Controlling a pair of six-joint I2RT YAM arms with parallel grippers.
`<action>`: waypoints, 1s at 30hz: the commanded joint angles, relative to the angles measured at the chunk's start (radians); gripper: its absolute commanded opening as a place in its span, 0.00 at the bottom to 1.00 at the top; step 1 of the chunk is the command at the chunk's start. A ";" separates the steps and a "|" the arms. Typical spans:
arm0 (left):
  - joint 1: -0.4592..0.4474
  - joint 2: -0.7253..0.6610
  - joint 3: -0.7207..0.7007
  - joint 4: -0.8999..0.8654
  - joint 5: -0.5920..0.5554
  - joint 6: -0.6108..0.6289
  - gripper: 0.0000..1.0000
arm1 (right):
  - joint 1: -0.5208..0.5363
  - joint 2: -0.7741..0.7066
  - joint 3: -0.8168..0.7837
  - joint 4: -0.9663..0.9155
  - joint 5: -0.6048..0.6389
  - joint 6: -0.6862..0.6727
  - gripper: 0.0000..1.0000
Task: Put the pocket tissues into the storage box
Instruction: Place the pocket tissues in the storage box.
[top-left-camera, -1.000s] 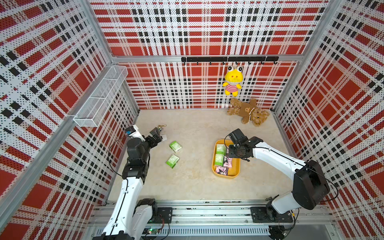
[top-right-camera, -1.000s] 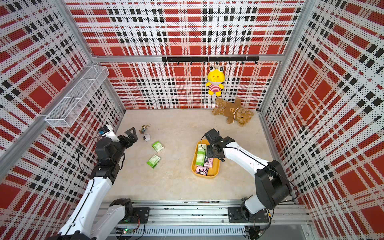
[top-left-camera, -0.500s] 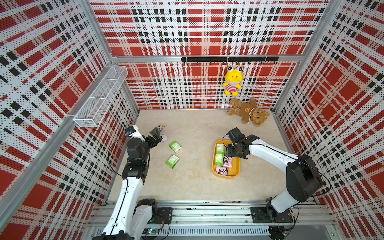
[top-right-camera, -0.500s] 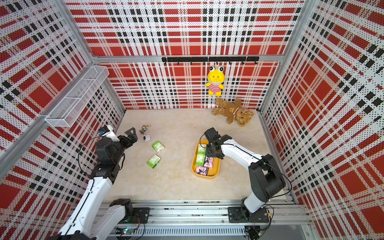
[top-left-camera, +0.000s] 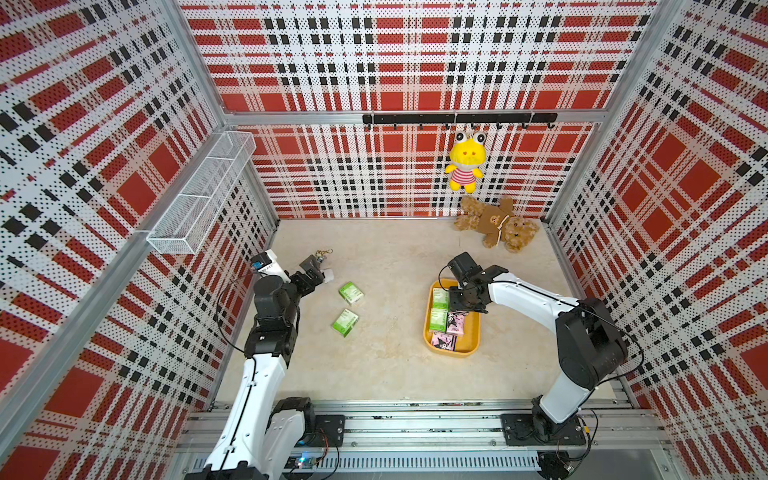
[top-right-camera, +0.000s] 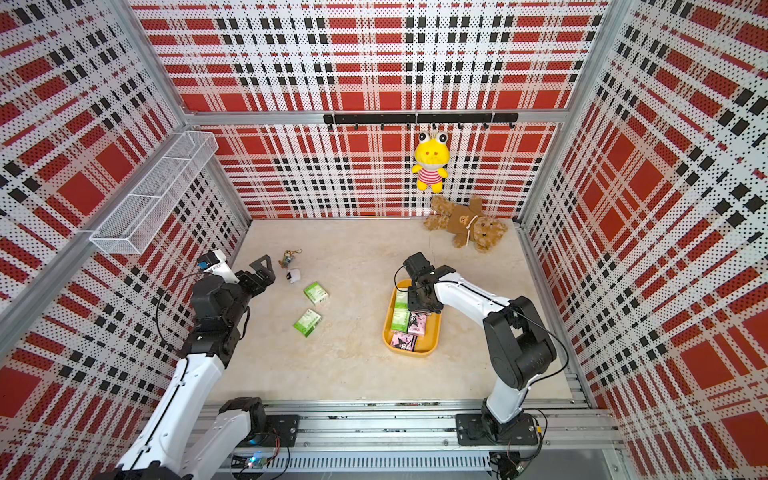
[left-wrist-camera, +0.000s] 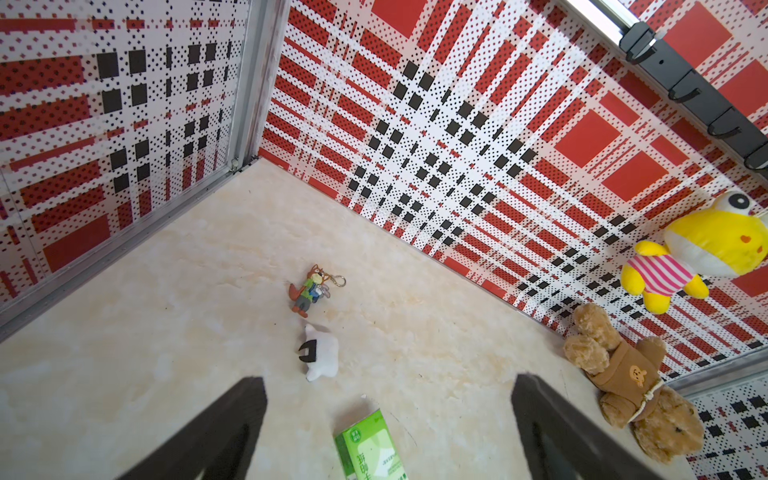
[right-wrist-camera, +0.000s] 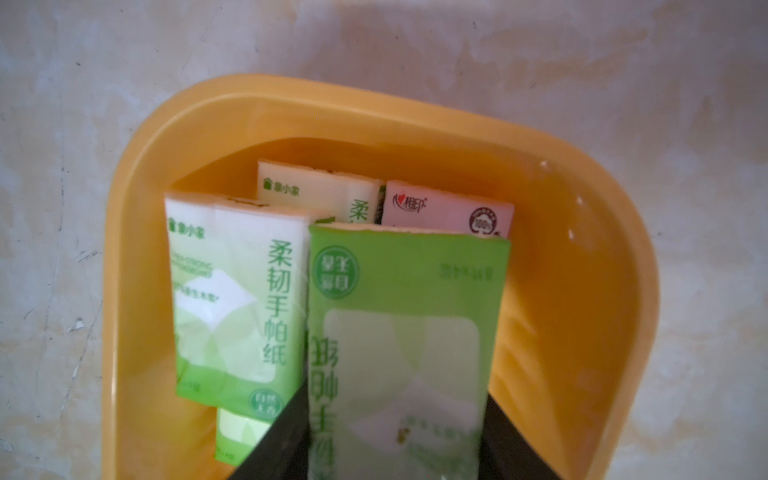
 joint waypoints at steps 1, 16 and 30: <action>-0.001 -0.011 0.022 0.002 -0.012 0.021 1.00 | -0.001 0.023 0.011 0.011 0.000 -0.007 0.53; -0.001 -0.009 0.020 0.001 -0.007 0.020 1.00 | 0.000 0.002 0.037 -0.008 0.011 -0.022 0.68; -0.001 -0.014 0.021 0.001 -0.005 0.015 1.00 | 0.001 -0.089 0.165 -0.107 0.064 -0.034 0.70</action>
